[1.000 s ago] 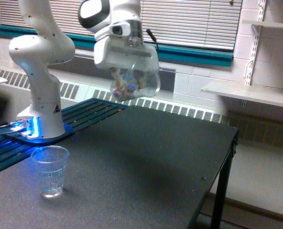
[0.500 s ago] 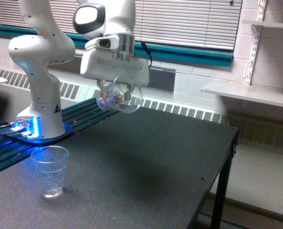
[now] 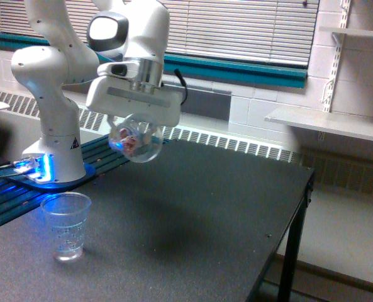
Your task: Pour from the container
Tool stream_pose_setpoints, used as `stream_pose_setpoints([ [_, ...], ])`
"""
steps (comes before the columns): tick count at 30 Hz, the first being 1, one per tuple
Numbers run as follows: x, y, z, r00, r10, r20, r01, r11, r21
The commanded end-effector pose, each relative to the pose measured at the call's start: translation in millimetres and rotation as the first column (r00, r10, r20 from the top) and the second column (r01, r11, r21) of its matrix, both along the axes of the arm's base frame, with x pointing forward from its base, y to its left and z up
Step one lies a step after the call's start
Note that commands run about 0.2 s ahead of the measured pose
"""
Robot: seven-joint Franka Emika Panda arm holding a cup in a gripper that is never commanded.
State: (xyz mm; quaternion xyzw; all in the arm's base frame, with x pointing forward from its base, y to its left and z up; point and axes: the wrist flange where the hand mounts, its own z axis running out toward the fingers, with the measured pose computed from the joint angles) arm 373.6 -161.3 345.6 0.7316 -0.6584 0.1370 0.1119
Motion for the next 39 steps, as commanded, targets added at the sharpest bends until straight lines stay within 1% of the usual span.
stream_pose_setpoints([
  [1,-14,-9,-0.9,0.991,-0.132,0.003,0.132,0.991,-0.011],
  [7,-25,-14,-9.2,0.983,-0.183,-0.02,0.182,0.983,-0.011],
  [19,-44,-25,-32.7,0.97,-0.238,-0.05,0.239,0.971,0.006],
  [27,-54,-30,-48.1,0.958,-0.273,-0.086,0.275,0.961,0.013],
  [39,-66,-37,-61.9,0.94,-0.313,-0.14,0.317,0.948,0.011],
])
